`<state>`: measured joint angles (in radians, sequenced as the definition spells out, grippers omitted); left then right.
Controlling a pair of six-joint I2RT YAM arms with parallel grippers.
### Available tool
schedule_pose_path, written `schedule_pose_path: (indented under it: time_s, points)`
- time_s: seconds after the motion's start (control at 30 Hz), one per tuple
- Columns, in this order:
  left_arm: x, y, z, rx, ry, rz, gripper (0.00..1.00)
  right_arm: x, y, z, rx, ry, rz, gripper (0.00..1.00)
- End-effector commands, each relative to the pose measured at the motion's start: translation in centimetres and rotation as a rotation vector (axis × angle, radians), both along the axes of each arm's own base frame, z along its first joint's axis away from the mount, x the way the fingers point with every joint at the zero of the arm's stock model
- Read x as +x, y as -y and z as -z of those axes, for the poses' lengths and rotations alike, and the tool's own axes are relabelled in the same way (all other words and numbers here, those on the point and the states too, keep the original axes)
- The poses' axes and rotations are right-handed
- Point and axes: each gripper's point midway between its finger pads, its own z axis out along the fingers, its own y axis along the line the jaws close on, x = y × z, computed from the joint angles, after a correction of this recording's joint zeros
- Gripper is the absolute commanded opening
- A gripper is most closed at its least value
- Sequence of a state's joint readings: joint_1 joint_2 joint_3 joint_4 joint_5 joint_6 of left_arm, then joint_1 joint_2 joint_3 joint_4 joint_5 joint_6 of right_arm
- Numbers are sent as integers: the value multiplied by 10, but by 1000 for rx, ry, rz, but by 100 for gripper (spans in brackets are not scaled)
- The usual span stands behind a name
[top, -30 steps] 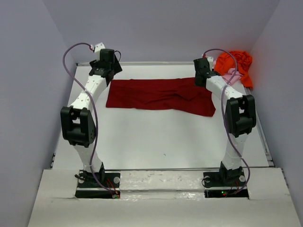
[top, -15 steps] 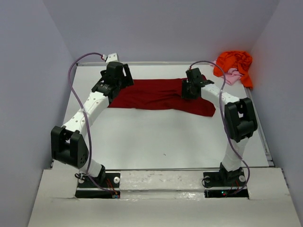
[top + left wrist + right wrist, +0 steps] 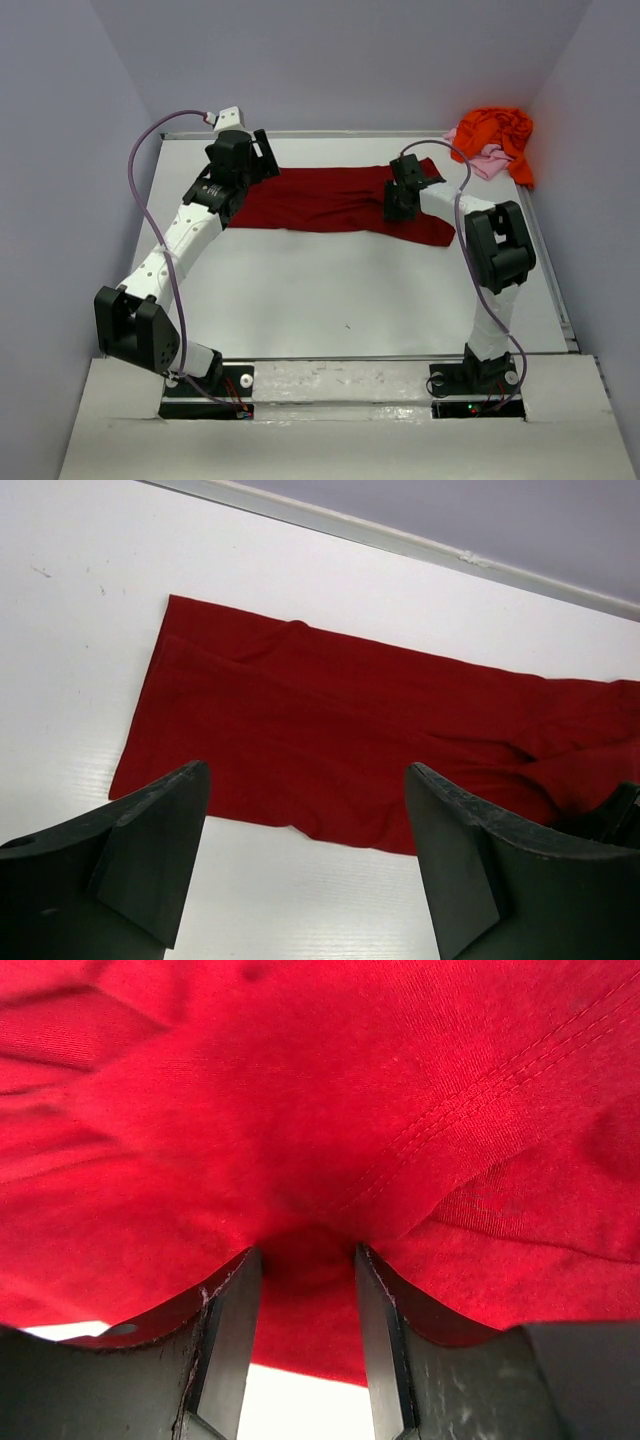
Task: Fold and stack the t-shirts
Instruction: Fold the tshirt
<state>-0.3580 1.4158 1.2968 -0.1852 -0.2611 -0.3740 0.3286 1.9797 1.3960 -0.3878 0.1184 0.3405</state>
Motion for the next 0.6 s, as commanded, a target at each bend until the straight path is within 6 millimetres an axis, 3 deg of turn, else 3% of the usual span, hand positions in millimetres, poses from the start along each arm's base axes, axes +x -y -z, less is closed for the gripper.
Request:
schedule_pose_path:
  time_s: [0.0,0.2,0.57]
  points:
    - [-3,-1,-23,-15,68,6,88,16,6,2,-35,35,35,48]
    - [-4,-3,-26,-14,79,1,88,27,6,5,-54,39,44,48]
    - [-5,-4,-27,-11,85,-1,88,48,2,-32,-70,91,20,48]
